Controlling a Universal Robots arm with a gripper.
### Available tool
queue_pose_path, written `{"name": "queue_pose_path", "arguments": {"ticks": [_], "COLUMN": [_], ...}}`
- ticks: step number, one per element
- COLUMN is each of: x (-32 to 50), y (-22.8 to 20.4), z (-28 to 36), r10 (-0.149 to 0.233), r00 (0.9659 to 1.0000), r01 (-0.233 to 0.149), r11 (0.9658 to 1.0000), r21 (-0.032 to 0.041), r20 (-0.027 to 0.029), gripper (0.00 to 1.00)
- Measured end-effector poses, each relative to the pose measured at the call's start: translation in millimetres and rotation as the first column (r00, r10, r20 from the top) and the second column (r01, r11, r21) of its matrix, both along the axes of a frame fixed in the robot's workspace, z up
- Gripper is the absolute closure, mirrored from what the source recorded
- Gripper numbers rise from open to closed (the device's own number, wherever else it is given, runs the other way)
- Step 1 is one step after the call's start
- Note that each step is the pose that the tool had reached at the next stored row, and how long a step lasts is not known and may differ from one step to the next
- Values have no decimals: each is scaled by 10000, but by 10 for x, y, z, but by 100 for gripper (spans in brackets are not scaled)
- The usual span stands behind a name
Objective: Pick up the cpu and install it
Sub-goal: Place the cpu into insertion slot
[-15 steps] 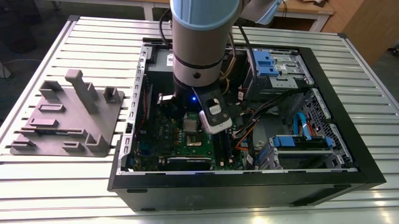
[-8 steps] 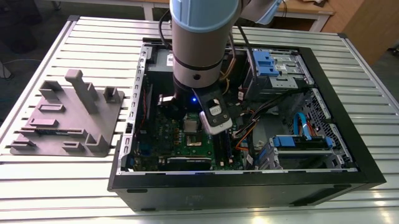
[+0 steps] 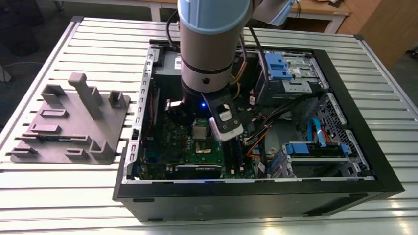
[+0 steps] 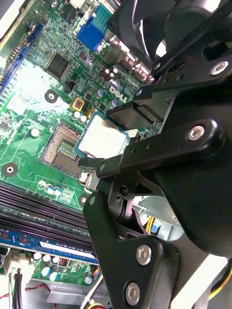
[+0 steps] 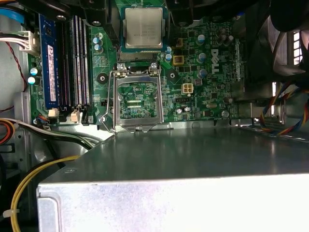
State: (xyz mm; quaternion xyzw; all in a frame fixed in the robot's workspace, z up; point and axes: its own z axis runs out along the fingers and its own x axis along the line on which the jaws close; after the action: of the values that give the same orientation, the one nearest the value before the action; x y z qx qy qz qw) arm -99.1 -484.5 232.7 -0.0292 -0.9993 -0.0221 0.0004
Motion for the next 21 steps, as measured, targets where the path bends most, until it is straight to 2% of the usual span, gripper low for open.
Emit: {"name": "queue_pose_path", "arguments": {"ticks": [4, 11, 17, 21], "x": [-1, -1, -1, -1], "y": [-1, -14, -16, -16], "z": [-10, -72, -80, -80], "r10": [-1, 1, 2, 2], "r00": [10000, 10000, 10000, 10000], "r01": [1, -1, -2, -2], "r11": [10000, 10000, 9999, 9999], "r21": [4, 38, 115, 114], "r20": [1, 0, 0, 0], "gripper": [53, 53, 53, 53]}}
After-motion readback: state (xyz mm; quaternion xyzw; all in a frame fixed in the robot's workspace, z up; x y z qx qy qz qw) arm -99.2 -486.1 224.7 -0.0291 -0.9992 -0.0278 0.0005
